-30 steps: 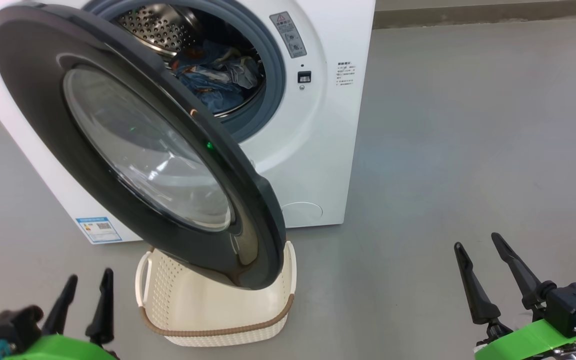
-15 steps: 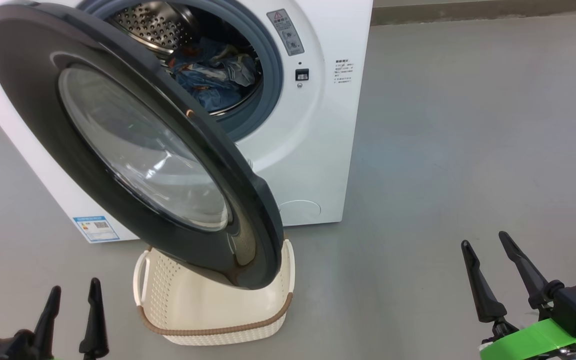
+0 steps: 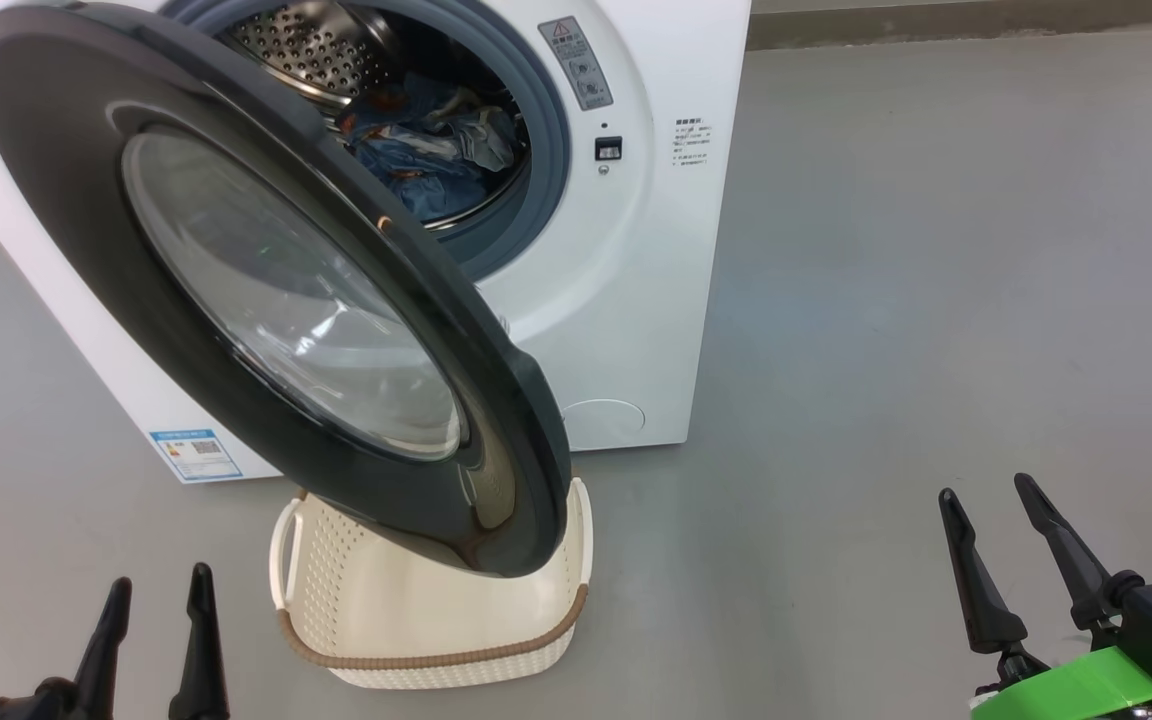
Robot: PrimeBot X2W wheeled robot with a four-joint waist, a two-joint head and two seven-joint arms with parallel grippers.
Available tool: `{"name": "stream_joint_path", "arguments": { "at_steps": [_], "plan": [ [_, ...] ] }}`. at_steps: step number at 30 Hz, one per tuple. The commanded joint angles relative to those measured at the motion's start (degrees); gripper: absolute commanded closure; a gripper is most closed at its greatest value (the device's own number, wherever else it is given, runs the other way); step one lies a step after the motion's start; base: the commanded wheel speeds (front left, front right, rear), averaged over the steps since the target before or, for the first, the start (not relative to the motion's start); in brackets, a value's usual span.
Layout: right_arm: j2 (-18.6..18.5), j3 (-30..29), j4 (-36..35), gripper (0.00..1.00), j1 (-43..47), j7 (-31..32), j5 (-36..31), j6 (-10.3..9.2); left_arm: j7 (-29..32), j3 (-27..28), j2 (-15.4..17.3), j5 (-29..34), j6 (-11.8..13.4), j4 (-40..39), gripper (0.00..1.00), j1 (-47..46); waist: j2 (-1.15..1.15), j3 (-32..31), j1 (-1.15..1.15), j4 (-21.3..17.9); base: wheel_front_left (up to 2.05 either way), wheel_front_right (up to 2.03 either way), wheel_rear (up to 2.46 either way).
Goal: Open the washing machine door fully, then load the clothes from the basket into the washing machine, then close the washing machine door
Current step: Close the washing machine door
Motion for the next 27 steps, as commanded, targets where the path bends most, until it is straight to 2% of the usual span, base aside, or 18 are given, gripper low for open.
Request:
{"name": "stream_joint_path", "arguments": {
  "at_steps": [1,4,6,7,8,18,27],
  "plan": [
    [-0.4,1.0,-1.5,0.0,0.0,-0.3,-0.4,0.09,-0.4,1.9,0.7,-0.1,-0.1,-1.8,0.0,-1.0,0.0,0.0,0.0,0.0,0.0,0.0,0.0],
    [-0.4,0.9,-1.2,0.02,0.2,-0.3,-0.5,0.09,-0.4,2.0,0.7,-0.1,-0.1,-2.0,0.0,-0.9,0.0,0.0,0.0,0.0,0.0,0.0,0.0],
    [-0.4,0.9,-1.1,0.62,0.3,-0.3,-0.5,0.09,-0.4,2.0,0.7,-0.1,-0.1,-2.2,0.0,-0.9,0.0,0.0,0.0,0.1,0.0,0.0,0.0],
    [-0.4,0.9,-1.0,0.84,0.2,-0.3,-0.5,0.09,-0.4,2.0,0.7,-0.1,-0.1,-2.2,0.0,-0.9,0.0,0.1,0.0,0.1,0.0,0.0,0.0],
    [-0.4,0.9,-0.9,1.0,0.2,-0.3,-0.5,0.09,-0.4,2.1,0.7,-0.1,-0.1,-2.3,0.0,-0.8,0.0,0.1,0.0,0.1,0.0,0.0,0.0],
    [-0.9,2.3,-0.5,1.0,-1.7,-0.3,-0.3,0.09,-0.4,2.1,0.7,0.1,-0.1,-2.6,0.0,-0.7,0.0,0.2,0.0,0.9,0.0,0.0,0.0],
    [-1.5,6.8,-6.3,1.0,-8.4,-0.3,0.0,0.09,-0.4,1.6,0.2,0.4,-0.1,-2.5,0.0,-0.3,0.0,-0.1,0.0,2.4,0.0,0.0,0.0]
  ]
}}
